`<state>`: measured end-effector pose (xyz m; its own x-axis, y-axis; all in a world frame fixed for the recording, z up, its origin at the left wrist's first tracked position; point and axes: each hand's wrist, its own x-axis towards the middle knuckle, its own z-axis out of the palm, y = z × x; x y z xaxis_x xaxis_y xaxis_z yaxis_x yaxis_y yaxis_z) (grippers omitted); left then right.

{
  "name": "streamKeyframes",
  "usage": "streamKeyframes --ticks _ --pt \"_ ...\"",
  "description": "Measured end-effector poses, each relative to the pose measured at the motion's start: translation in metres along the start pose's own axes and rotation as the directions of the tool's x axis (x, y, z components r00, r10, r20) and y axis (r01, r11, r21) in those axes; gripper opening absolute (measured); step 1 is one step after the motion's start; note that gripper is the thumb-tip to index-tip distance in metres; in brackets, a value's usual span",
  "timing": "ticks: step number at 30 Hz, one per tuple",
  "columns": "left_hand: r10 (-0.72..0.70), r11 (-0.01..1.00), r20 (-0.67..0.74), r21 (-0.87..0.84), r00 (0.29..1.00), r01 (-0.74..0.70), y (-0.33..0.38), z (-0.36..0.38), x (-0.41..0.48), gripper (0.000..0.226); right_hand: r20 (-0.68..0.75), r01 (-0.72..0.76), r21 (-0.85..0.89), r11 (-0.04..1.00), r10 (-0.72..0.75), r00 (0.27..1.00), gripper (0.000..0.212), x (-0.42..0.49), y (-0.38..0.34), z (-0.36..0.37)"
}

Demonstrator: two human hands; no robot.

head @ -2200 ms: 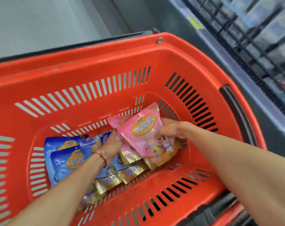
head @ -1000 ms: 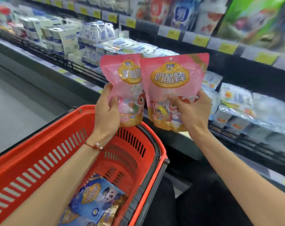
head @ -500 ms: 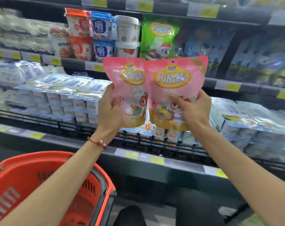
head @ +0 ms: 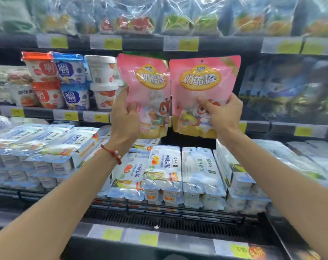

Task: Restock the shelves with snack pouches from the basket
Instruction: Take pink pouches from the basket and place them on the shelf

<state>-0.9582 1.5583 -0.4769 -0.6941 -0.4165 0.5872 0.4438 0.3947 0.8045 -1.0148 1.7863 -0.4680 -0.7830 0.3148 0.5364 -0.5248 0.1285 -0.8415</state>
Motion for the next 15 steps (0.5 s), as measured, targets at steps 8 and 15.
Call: streamKeyframes --ticks 8,15 --pt "-0.019 0.999 -0.125 0.030 0.992 0.023 -0.004 0.034 0.056 0.051 0.034 0.014 0.112 0.994 -0.018 0.999 0.049 0.080 0.020 0.017" --pt "-0.015 0.999 -0.148 0.044 0.989 0.022 -0.017 0.046 0.071 0.052 0.180 -0.002 0.074 0.997 -0.012 0.984 0.056 0.102 0.051 0.026"
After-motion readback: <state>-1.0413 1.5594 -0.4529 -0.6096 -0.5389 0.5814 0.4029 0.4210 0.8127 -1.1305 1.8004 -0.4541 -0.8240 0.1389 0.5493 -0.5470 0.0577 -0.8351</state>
